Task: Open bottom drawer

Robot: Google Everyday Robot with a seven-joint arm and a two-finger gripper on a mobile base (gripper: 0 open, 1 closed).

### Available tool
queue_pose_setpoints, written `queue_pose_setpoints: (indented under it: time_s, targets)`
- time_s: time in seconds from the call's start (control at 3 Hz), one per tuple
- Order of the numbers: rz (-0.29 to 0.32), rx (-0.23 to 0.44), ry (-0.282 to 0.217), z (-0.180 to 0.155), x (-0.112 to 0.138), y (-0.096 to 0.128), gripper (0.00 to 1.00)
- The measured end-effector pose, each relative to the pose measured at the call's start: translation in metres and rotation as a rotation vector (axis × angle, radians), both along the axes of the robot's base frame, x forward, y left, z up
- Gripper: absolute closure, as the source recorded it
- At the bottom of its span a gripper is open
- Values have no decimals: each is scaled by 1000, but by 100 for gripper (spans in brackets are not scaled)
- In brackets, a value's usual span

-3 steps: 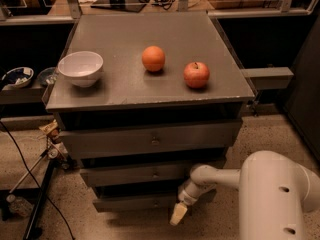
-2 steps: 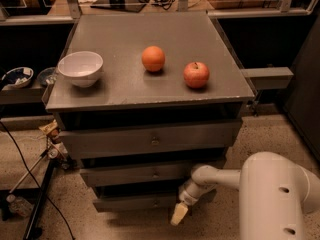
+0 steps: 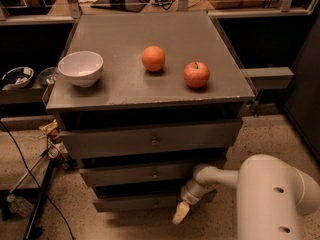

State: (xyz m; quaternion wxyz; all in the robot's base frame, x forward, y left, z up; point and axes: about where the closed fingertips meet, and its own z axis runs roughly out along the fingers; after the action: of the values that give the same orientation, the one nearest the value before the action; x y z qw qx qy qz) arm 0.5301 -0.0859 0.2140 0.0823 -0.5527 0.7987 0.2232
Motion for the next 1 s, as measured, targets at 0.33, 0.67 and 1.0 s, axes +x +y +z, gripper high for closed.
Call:
queue_pose_setpoints:
  time_s: [0.33,0.67,1.0]
  targets:
    - [-2,0,0,-1,0,0,0]
    - [-67,-20,-31,5,-1,-4,0]
    - [-151,-27,-89,21,-3,-11,0]
